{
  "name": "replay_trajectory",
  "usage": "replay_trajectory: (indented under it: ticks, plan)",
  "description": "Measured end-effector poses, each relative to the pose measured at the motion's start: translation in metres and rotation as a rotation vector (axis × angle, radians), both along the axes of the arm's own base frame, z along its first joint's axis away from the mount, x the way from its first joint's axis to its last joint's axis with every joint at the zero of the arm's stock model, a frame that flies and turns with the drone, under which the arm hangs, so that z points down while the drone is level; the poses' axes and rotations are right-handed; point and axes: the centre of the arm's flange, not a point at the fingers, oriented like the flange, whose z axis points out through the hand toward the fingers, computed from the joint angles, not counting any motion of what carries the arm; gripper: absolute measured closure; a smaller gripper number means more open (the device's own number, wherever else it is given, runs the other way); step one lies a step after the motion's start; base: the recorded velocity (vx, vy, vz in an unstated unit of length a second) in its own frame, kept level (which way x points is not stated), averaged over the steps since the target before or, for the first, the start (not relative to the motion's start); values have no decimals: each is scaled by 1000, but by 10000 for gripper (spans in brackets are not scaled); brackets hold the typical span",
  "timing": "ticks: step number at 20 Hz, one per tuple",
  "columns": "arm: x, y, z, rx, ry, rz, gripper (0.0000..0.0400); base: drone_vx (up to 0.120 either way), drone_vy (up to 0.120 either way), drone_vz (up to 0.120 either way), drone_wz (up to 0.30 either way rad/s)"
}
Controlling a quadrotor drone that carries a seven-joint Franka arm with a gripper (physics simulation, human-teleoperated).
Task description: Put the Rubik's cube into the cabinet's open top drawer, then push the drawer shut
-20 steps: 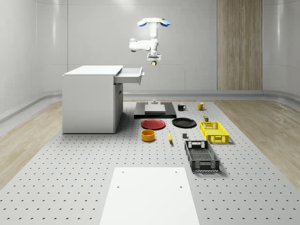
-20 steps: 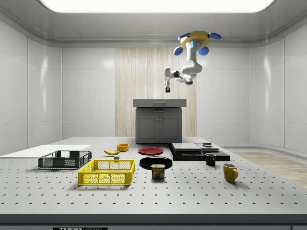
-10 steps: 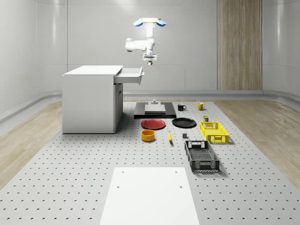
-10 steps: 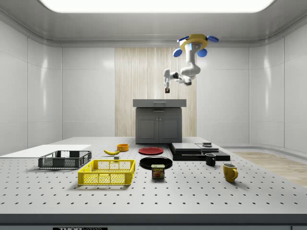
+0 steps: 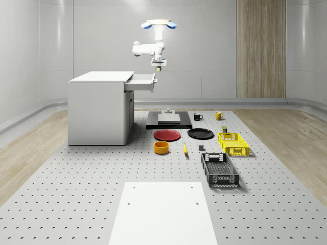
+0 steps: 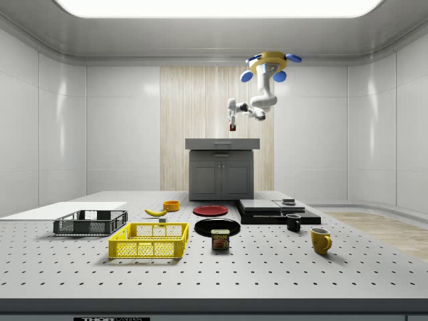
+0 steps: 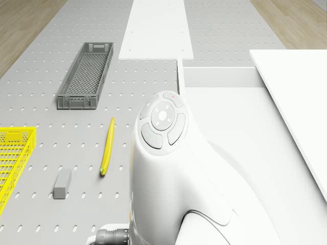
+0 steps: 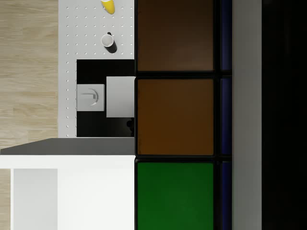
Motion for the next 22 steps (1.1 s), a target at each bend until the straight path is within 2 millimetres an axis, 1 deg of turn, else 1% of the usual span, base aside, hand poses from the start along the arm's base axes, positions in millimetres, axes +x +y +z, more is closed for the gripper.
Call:
replay_trajectory:
  ticks: [9, 10, 17, 22]
  plan:
    - [0, 0, 0, 0, 0, 0, 75, 0, -120, 0, 0]
    - [0, 0, 0, 0, 0, 0, 75, 40, -120, 0, 0]
    - [0, 0, 0, 0, 0, 0, 75, 114, -120, 0, 0]
    - [0, 0, 0, 0, 0, 0, 75, 0, -120, 0, 0]
